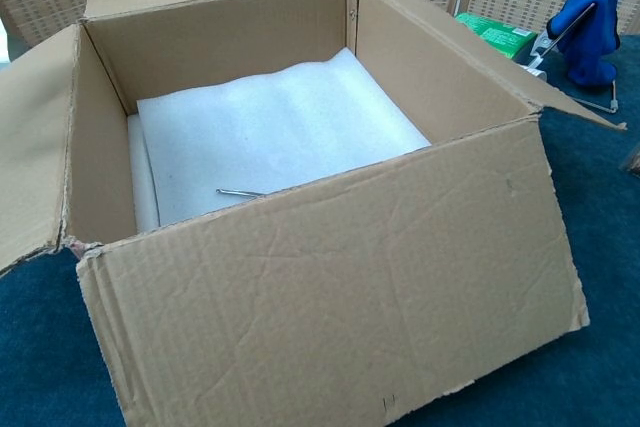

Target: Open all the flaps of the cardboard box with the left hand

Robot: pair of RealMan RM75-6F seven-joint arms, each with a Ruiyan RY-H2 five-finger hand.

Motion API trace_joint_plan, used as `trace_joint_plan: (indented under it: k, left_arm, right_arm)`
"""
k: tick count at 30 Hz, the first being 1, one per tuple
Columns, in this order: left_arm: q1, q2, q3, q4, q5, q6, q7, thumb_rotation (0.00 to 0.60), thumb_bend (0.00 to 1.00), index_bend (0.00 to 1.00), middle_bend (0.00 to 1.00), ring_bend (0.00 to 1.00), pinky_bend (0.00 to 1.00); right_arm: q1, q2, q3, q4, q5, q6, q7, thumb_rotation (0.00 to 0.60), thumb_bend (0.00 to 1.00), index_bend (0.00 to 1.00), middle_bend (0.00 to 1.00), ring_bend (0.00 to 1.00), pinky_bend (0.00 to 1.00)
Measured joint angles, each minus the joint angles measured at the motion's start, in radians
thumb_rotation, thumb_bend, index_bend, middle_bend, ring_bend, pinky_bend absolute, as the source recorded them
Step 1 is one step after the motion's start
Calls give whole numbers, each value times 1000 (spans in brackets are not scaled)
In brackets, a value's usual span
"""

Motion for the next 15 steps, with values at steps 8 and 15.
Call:
trace_joint_plan:
  k: [8, 15]
  left_arm:
    - [50, -79, -1, 69, -69, 108, 108, 600, 377, 70, 0, 0, 274]
    - [148, -179, -30, 107, -148, 373, 269, 600, 635, 435, 671, 543, 615]
  right_arm:
    - [-4, 5, 2, -5, -3, 14, 5, 600, 0, 0, 0, 0, 228]
    - [-9, 13, 1, -10, -16, 27, 18, 600, 0, 0, 0, 0, 228]
